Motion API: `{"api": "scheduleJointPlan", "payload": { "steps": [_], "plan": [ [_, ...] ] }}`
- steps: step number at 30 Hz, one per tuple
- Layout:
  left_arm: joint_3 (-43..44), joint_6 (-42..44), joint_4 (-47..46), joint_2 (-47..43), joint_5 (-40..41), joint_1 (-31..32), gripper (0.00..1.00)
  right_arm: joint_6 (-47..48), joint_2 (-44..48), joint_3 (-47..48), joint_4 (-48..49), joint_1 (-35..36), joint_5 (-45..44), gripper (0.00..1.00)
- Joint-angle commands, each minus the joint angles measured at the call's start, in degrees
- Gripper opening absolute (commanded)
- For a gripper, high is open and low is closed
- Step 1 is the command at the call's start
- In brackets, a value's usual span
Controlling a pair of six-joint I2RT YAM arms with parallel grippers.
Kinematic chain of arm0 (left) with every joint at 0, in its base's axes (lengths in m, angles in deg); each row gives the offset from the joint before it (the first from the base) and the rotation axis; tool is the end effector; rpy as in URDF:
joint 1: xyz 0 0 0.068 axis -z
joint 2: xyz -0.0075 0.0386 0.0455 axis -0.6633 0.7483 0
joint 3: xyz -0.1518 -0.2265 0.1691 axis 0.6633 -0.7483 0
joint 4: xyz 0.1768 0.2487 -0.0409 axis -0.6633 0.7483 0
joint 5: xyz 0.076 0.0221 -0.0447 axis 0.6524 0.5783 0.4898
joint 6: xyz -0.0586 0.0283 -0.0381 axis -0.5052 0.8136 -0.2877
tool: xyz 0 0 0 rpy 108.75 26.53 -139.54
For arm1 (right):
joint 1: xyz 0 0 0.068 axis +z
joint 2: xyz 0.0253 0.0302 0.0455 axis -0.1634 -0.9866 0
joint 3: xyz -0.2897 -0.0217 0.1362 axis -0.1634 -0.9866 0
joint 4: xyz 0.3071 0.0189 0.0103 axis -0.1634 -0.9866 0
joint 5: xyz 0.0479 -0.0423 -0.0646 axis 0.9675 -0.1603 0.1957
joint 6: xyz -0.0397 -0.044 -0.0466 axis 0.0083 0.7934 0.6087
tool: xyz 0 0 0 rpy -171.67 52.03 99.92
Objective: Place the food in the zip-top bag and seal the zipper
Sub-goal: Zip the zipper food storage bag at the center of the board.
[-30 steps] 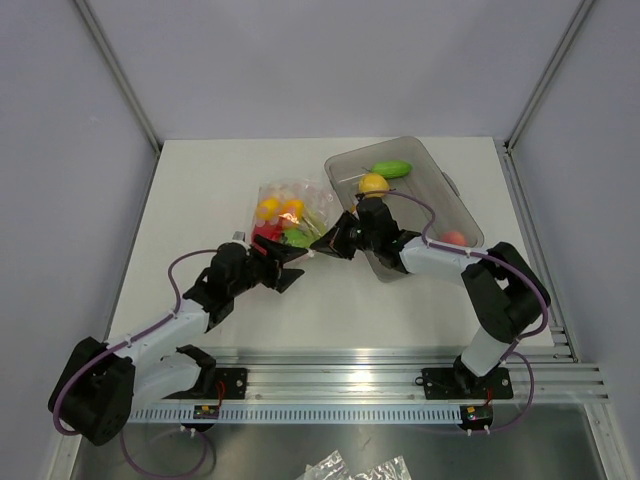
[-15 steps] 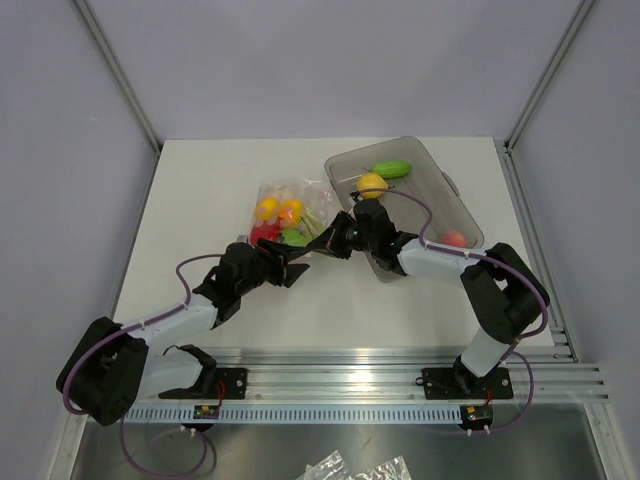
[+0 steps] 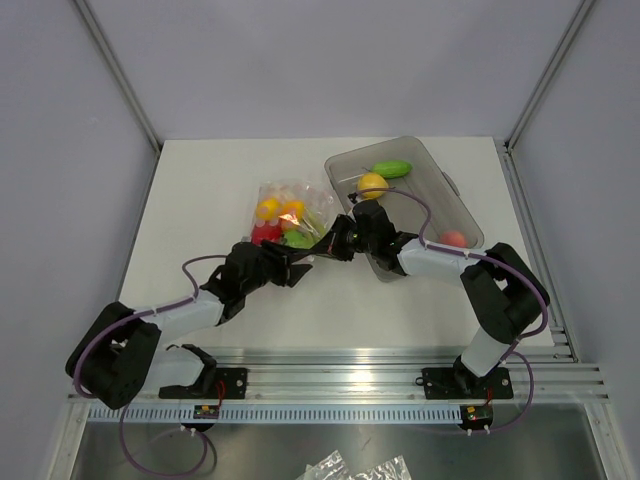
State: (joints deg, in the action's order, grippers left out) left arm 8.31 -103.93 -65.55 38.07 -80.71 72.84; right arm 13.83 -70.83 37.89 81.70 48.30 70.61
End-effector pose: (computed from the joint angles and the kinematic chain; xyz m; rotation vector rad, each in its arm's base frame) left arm 0.2321 -0.1539 0.1687 -1.2679 2.0568 -1.4936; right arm 0.3212 0.2858 0.2035 0.1135 2.3567 1.2621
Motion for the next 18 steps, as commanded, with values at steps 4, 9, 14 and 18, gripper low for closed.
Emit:
{"api": "scheduleJointPlan", "payload": {
  "steps": [4,9,14,18],
  "plan": [
    [-1.1,0.2,-5.6,2.3,0.8,0.1,0.42,3.5,3.1,1.7,-1.0,0.7,1.2,0.0],
    [-1.2,1.6,-4.0,0.7,0.8,0.1,0.62,3.7,3.6,1.2,-1.4,0.7,0.5,0.0],
    [0.0,3.1,0.0,0.1,0.8,0.2,0.73,3.5,3.5,1.7,-0.9,0.7,1.4,0.0],
    [-0.5,2.5,-0.8,1.3,0.8,0.2,0.58,3.5,4.0,1.9,-0.6,0.7,1.7,0.0]
  ]
}}
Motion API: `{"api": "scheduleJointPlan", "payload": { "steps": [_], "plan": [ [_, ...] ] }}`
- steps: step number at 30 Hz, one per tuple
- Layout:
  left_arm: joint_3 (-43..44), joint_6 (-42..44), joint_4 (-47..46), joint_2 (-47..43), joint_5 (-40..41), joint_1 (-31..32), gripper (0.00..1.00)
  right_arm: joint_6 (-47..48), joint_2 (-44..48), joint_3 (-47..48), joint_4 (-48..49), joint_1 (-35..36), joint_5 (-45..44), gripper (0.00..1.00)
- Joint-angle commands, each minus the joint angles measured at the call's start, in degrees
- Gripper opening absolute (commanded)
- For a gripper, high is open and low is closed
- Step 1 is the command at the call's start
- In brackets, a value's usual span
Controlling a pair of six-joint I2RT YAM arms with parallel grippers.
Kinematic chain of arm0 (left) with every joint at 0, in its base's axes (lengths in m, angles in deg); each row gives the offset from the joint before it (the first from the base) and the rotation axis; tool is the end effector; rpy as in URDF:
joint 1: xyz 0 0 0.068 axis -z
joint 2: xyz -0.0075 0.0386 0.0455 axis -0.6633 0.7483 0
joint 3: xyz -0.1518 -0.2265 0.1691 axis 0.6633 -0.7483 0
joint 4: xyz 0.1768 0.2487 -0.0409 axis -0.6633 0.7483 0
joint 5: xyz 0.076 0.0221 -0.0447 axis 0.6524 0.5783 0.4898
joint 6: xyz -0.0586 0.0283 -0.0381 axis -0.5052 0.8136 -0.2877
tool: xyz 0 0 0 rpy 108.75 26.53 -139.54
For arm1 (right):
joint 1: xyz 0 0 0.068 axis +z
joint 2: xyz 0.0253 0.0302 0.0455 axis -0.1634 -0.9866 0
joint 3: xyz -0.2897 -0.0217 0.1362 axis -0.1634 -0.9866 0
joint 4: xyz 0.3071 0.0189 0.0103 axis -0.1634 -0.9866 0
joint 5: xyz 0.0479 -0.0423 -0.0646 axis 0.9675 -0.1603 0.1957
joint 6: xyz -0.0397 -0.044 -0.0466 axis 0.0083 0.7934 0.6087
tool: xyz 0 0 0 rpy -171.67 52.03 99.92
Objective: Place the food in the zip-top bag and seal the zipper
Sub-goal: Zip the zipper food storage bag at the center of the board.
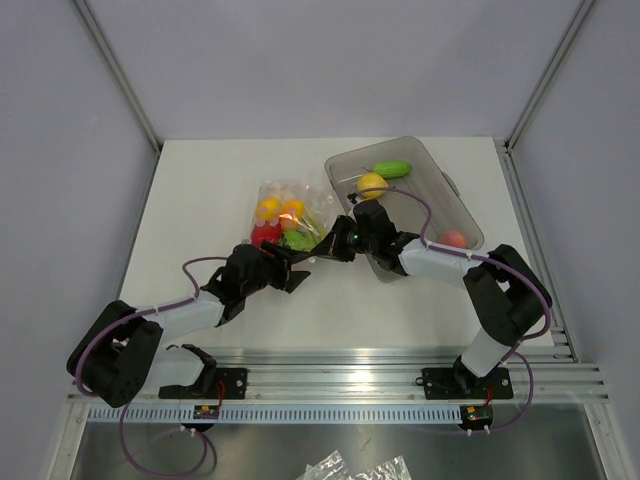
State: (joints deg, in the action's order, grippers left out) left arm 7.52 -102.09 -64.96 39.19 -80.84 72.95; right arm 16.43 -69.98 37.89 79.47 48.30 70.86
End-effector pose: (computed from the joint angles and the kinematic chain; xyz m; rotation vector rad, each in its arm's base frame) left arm 0.2291 -0.1528 0.1575 -1.2546 2.1056 -1.4424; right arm 0.3179 0.2834 0.2051 0.0636 2.3724 1.2315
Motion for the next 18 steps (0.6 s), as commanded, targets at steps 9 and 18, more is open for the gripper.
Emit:
{"api": "scheduleJointPlan", "payload": {
  "steps": [9,18],
  "plan": [
    [0.6,0.9,-1.9,1.4,1.4,-0.5,0.44,1.9,4.2,1.1,0.7,0.7,1.2,0.0],
    [2.0,4.0,2.3,-0.2,0.4,-3.0,0.15,4.8,4.6,1.4,-0.7,0.7,2.7,0.0]
  ]
}}
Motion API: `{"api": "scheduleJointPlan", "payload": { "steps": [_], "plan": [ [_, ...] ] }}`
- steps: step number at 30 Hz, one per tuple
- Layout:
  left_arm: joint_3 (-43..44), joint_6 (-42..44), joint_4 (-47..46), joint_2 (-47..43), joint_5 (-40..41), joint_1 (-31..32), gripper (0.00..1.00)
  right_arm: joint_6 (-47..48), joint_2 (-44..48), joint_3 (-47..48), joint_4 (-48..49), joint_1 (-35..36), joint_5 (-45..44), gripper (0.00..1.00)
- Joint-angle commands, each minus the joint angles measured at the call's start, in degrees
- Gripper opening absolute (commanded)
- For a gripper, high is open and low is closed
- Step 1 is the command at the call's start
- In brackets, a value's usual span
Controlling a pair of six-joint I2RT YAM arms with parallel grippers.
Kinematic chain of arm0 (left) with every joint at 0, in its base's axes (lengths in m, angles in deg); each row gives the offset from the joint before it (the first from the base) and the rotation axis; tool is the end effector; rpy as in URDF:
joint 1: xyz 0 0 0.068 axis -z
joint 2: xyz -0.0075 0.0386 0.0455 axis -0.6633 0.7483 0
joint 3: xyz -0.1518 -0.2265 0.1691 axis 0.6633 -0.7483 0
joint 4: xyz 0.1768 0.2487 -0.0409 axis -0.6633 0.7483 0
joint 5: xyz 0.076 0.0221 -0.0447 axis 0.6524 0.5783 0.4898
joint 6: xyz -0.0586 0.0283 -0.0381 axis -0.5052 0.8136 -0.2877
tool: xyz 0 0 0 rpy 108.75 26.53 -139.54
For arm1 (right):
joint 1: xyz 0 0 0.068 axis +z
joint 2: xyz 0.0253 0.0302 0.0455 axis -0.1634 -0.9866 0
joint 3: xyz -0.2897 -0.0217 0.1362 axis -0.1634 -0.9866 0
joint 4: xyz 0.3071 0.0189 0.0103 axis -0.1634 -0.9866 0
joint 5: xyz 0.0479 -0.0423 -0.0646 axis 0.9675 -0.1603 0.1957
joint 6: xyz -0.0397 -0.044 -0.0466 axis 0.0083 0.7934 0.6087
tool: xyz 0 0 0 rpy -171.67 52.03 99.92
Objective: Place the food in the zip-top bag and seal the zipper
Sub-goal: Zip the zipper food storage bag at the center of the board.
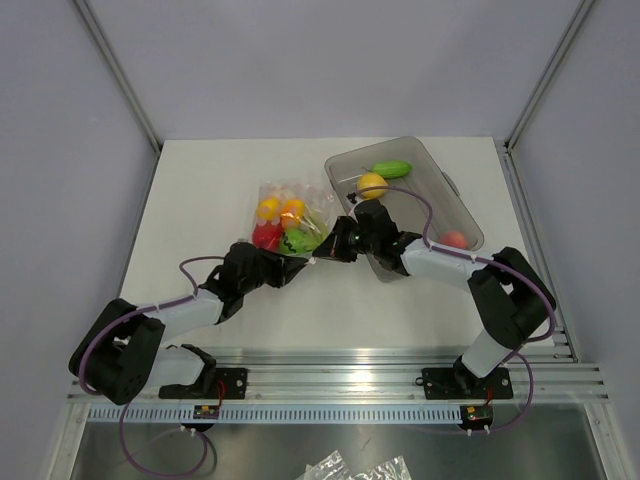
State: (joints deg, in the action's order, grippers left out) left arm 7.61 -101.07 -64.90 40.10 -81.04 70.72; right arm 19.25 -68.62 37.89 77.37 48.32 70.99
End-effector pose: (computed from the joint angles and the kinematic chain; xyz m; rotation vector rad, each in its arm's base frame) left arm 0.2356 -0.1445 0.1539 -1.2754 2.0907 -1.4075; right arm 0.3139 0.2806 0.2105 0.0067 2.3740 1.2040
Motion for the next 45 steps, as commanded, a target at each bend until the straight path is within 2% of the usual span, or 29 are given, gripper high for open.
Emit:
{"api": "scheduleJointPlan", "payload": {
  "steps": [1,3,4,8,9,12,13,18,20,21,23,25,29,35,45],
  "plan": [
    [2.3,3.4,2.8,-1.1,0.2,-0.8,0.08,2.3,3.2,1.5,1.1,0.7,3.1,0.0],
    [3.6,4.3,5.3,-1.1,-0.6,-0.8,0.0,3.4,3.2,1.8,0.9,0.6,3.8,0.0],
    [3.9,4.5,5.6,-1.1,-0.9,-0.8,0.0,4.1,3.2,2.2,-0.5,0.7,3.9,0.02],
    [5.4,5.3,7.6,-1.4,-3.0,-1.5,0.0,10.0,5.1,4.7,-5.1,0.7,3.7,0.35],
    [6.5,6.3,9.4,-1.7,-4.0,-2.0,0.0,11.2,5.6,5.1,-7.7,0.7,3.2,0.53],
    [9.1,8.4,14.1,-3.1,-6.2,-3.3,0.0,16.3,8.4,6.7,-12.3,0.6,1.3,0.71],
    [9.9,8.8,15.4,-3.5,-6.8,-3.7,0.0,17.7,9.3,7.2,-14.6,0.6,0.0,0.73],
    [16.6,14.1,25.7,-4.5,-11.3,-7.3,0.0,29.5,14.9,8.1,-18.5,0.7,-5.1,0.74],
    [20.8,16.3,29.9,-4.2,-12.5,-8.4,0.0,35.7,18.4,5.6,-16.7,0.6,-8.8,0.69],
    [22.5,18.5,31.6,-3.9,-14.1,-9.7,0.0,39.1,20.0,3.5,-10.5,0.6,-8.0,0.62],
    [26.9,21.6,35.2,-2.2,-16.6,-11.1,0.0,44.9,24.8,-3.2,-2.0,0.6,-5.8,0.61],
    [29.0,23.1,36.9,-1.2,-17.7,-12.4,0.0,48.2,26.3,-5.1,2.5,0.6,-6.5,0.61],
    [32.8,25.0,38.6,-1.5,-19.8,-13.7,0.0,60.0,21.5,1.4,-5.0,0.7,-6.0,0.54],
    [35.2,26.6,41.1,-2.1,-20.4,-14.8,0.0,73.1,16.9,-1.8,5.7,1.6,-0.3,0.55],
    [34.8,25.8,40.7,-2.2,-21.0,-15.5,0.0,81.9,8.7,1.2,11.3,4.8,0.4,0.51]
  ]
}}
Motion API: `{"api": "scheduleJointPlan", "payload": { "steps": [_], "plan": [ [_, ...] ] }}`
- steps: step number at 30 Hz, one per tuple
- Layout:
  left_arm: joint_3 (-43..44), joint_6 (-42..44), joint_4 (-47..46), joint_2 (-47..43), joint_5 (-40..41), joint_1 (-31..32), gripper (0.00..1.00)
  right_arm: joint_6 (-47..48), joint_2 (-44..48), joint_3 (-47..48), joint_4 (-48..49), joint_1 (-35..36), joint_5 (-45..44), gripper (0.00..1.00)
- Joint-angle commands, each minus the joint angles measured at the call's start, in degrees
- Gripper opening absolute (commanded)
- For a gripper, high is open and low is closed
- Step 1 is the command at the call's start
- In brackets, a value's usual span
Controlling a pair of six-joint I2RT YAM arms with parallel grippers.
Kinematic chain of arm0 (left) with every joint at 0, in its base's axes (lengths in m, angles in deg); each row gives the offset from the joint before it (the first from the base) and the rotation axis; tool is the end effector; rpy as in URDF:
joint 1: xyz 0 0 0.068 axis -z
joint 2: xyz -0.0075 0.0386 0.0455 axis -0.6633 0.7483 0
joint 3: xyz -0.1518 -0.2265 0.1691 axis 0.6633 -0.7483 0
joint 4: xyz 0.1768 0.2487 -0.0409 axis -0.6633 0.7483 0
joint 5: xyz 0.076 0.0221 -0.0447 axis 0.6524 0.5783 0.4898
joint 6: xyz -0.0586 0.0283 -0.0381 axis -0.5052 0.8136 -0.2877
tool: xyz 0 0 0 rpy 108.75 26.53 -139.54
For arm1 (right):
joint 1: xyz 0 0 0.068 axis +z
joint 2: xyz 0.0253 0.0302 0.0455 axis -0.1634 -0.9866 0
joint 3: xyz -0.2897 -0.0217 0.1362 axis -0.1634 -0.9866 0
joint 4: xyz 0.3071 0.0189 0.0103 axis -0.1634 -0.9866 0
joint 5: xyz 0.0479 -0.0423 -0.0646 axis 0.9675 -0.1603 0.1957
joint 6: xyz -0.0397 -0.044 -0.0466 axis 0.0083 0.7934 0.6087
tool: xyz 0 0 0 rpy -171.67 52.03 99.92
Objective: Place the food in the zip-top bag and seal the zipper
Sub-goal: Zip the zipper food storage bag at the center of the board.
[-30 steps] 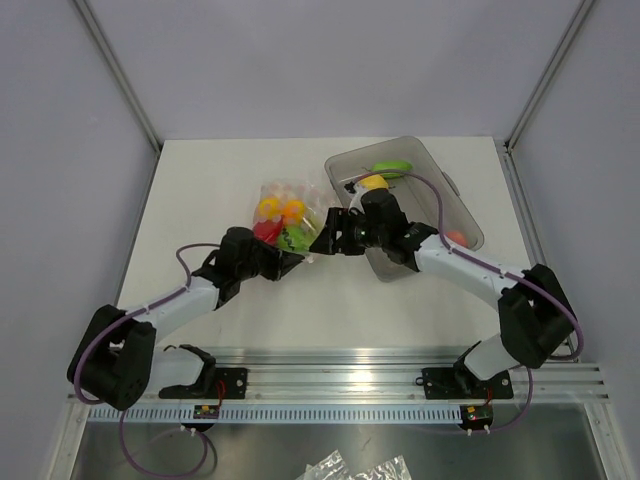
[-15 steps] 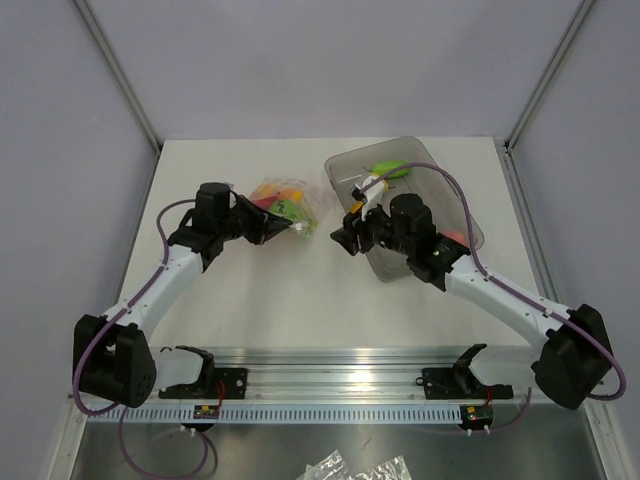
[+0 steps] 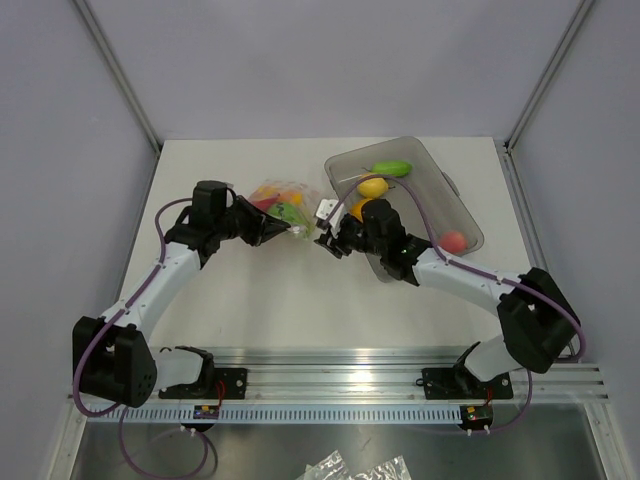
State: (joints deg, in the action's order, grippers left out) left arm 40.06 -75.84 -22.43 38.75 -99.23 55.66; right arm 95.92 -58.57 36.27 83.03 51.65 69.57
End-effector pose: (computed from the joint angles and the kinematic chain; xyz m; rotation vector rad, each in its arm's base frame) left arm 0.3049 -0.1078 0.2983 -0.9407 2.3096 -1.3059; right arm 0.2817 0.2823 0.2796 -1.2444 1.4321 0.4805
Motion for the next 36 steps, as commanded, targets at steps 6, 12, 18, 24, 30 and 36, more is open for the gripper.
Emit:
{"api": "scheduleJointPlan", "payload": {
  "steps": [6,12,18,24,30,36],
  "plan": [
    [2.3,0.4,-2.0,-0.6,-2.9,-0.4,0.0,5.8,-3.0,4.7,7.0,2.5,3.1,0.51],
    [2.1,0.6,-1.5,-1.0,-3.0,-0.4,0.0,5.5,-5.6,7.3,7.7,3.4,5.0,0.39],
    [2.1,0.3,-1.9,-1.3,-3.2,-0.4,0.0,4.7,-6.9,7.6,8.8,3.4,4.8,0.27],
    [2.4,0.3,-2.3,-1.3,-3.6,-0.4,0.0,4.6,-6.9,7.2,9.1,3.5,4.3,0.21],
    [2.9,1.3,-2.2,-1.4,-3.6,-0.4,0.0,4.5,-7.2,7.7,9.0,3.4,4.5,0.0],
    [10.7,11.8,4.9,0.4,-2.6,-0.7,0.67,4.3,-5.9,7.6,8.4,2.0,5.4,0.0]
  ]
}}
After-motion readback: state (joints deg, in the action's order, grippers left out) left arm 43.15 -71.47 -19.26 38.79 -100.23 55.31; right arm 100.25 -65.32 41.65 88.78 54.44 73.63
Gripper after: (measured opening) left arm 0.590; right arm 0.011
